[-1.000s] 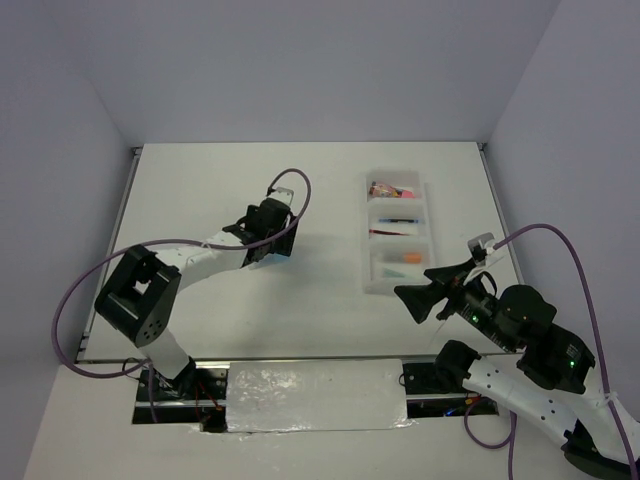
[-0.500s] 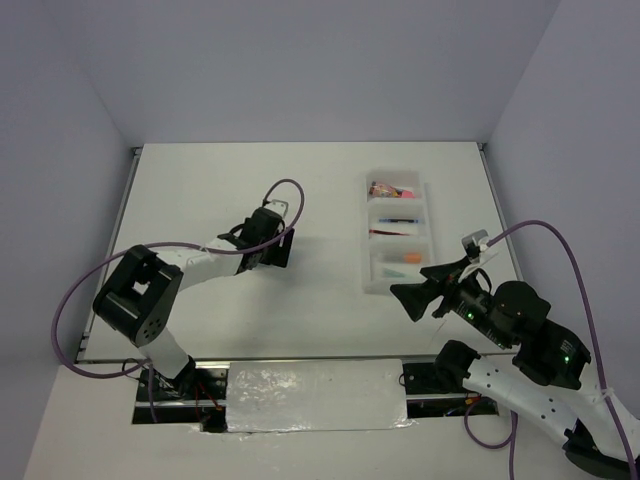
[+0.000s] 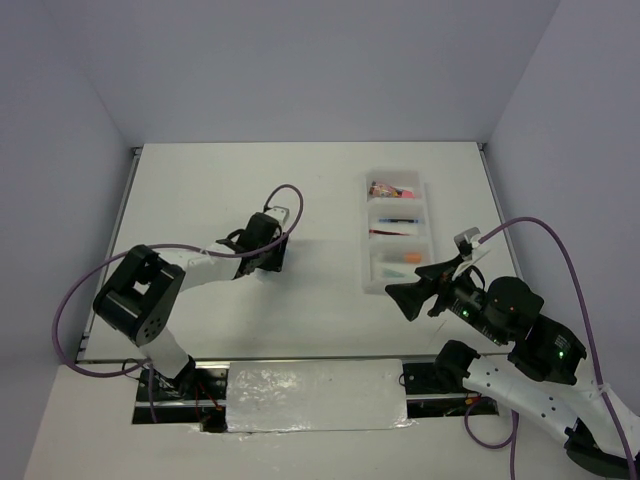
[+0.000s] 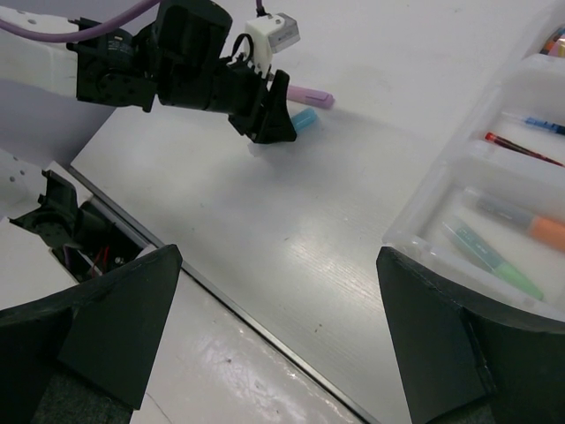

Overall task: Sort the stationery into containers
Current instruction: Pick up the pen from the center of the board.

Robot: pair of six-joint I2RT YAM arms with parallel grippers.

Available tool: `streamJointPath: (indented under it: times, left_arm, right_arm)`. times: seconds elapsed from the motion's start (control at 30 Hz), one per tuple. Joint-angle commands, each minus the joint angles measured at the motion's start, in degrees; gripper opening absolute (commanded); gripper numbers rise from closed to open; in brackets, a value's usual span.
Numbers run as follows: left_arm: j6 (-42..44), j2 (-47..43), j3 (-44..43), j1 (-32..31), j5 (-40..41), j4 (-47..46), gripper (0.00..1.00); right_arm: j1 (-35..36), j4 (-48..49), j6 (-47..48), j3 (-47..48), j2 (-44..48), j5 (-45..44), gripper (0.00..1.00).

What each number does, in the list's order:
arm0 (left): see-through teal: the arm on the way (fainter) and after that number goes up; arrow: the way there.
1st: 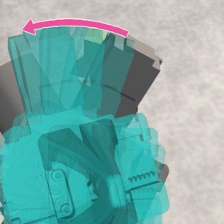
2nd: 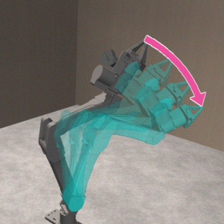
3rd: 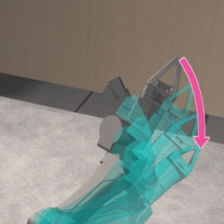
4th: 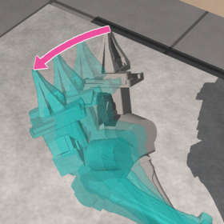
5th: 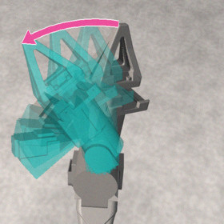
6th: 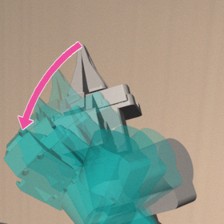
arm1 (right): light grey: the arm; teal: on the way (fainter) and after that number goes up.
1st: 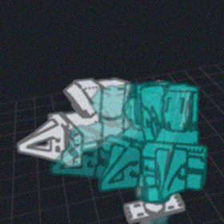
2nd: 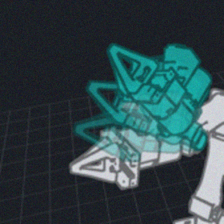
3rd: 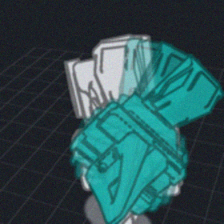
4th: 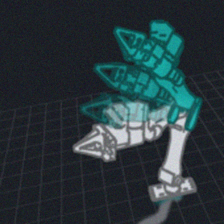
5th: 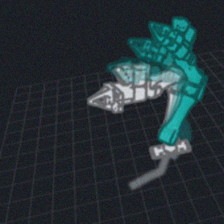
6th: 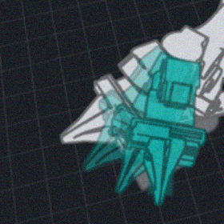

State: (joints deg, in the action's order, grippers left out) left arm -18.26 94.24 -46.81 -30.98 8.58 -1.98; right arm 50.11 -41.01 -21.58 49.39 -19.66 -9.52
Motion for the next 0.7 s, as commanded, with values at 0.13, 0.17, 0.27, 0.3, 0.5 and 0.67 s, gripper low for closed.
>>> streamJointPath:
  times: [0.13,0.17,0.27,0.3,0.5,0.67]
  left_arm:
    - [-0.8,-0.4,3.8,-1.9,-7.9,-3.6,0.35]
    - [-0.5,-0.8,4.4,-2.7,-8.0,-4.0,0.29]
    - [0.3,-3.3,5.6,-7.2,-9.5,-5.5,0.22]
    - [0.6,-4.9,5.5,-9.5,-9.9,-5.9,0.20]
    - [2.2,-11.3,0.3,-13.8,-18.0,-10.0,0.21]
    - [7.1,-9.0,-10.1,-15.5,-24.2,-9.7,0.24]
  right_arm:
    - [0.3,3.0,0.4,1.0,-0.6,0.5,1.00]
    - [0.3,2.9,0.4,0.9,-0.3,0.3,1.00]
    - [0.3,2.8,0.4,0.8,0.1,-0.1,1.00]
    - [0.3,2.7,0.5,1.1,0.1,-0.3,1.00]
    - [0.3,2.3,0.5,1.8,0.1,-0.3,1.00]
    - [0.3,1.5,0.1,1.9,0.8,-0.4,1.00]
